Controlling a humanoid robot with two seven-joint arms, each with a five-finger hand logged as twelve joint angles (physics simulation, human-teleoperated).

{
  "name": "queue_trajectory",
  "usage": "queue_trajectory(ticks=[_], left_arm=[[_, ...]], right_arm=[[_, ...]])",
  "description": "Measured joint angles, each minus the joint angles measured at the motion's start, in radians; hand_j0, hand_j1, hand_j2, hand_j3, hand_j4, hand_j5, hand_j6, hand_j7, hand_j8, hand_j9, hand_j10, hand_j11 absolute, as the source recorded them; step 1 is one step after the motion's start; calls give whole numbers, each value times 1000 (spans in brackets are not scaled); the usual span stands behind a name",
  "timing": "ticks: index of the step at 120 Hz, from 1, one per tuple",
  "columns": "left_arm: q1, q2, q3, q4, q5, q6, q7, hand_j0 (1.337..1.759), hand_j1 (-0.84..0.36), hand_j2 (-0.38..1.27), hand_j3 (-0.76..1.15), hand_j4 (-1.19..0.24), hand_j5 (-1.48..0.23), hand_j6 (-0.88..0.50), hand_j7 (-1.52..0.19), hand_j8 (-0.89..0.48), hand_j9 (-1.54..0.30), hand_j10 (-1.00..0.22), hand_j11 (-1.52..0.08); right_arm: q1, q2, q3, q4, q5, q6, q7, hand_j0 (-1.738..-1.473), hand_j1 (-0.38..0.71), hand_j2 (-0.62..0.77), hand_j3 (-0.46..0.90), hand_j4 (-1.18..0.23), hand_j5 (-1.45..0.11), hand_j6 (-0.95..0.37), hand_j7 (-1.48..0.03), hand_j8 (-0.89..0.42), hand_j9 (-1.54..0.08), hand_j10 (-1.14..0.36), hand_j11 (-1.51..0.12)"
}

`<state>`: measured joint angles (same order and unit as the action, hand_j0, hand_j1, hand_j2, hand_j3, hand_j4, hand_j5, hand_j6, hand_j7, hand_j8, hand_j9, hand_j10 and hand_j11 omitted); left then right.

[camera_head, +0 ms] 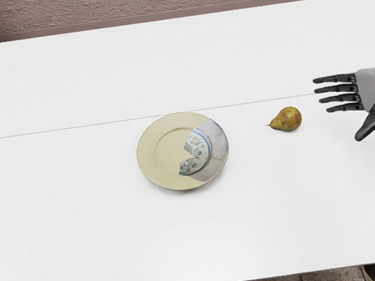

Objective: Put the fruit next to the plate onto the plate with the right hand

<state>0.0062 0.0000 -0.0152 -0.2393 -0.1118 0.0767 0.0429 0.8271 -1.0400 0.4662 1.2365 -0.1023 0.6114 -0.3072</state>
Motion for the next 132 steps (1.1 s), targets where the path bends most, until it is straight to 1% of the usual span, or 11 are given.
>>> queue_trajectory(ticks=[14, 20, 26, 34, 47, 58, 68, 76, 100, 116, 132], left_arm=[[0, 0, 0, 0, 0, 0, 0, 1658, 349, 0, 0, 0, 0, 0, 0, 0, 0, 0, 0], [0, 0, 0, 0, 0, 0, 0, 1658, 349, 0, 0, 0, 0, 0, 0, 0, 0, 0, 0], [0, 0, 0, 0, 0, 0, 0, 1658, 349, 0, 0, 0, 0, 0, 0, 0, 0, 0, 0], [-1, 0, 0, 0, 0, 0, 0, 1658, 349, 0, 0, 0, 0, 0, 0, 0, 0, 0, 0], [-2, 0, 0, 0, 0, -1, 0, 1658, 349, 0, 0, 0, 0, 0, 0, 0, 0, 0, 0], [-2, 0, 0, 0, 0, -1, 0, 1658, 349, 0, 0, 0, 0, 0, 0, 0, 0, 0, 0], [-2, 0, 0, 0, 0, -1, 0, 1658, 349, 0, 0, 0, 0, 0, 0, 0, 0, 0, 0], [-2, 0, 0, 0, 0, -1, 0, 1658, 349, 0, 0, 0, 0, 0, 0, 0, 0, 0, 0], [-2, 0, 0, 0, 0, -2, 0, 1658, 349, 0, 0, 0, 0, 0, 0, 0, 0, 0, 0], [-2, 0, 0, 0, 0, -3, 0, 1658, 349, 0, 0, 0, 0, 0, 0, 0, 0, 0, 0], [-2, 0, 0, 0, 0, -3, 0, 1658, 349, 0, 0, 0, 0, 0, 0, 0, 0, 0, 0]], right_arm=[[40, 39, 10, 15, -45, 0, -34, -1658, -326, -3, 0, -21, -26, -21, -26, -21, -26, -21, -26], [67, 61, 18, 18, -92, 0, -63, -1658, -326, -3, 0, -21, -26, -21, -26, -21, -26, -21, -26], [91, 78, 24, 20, -168, 0, -92, -1658, -326, -3, 0, -21, -26, -21, -26, -21, -26, -21, -26], [119, 124, 55, 23, -345, 0, -114, -1658, -326, -3, 0, -22, -27, -22, -27, -22, -27, -22, -27], [138, 222, 87, 29, -626, -24, -130, -1658, -327, -3, 0, -21, -25, -22, -25, -21, -25, -21, -25], [142, 275, 91, 33, -734, -77, -133, -1658, -330, -3, 0, -19, -22, -20, -22, -20, -22, -19, -22], [141, 307, 52, 32, -821, -214, -134, -1658, -327, -3, 0, -22, -25, -23, -25, -22, -25, -21, -25], [140, 325, -3, 29, -865, -327, -134, -1658, -313, -5, 0, -34, -41, -36, -41, -35, -41, -34, -41], [129, 398, -117, 26, -941, -569, -134, -1658, -173, -28, 0, -152, -193, -154, -193, -153, -193, -151, -193], [105, 423, -139, 30, -955, -643, -133, -1658, -52, -48, 0, -253, -325, -255, -324, -254, -325, -253, -325], [73, 430, -146, 53, -959, -711, -130, -1658, 20, -59, 0, -313, -402, -314, -402, -313, -402, -312, -402]])
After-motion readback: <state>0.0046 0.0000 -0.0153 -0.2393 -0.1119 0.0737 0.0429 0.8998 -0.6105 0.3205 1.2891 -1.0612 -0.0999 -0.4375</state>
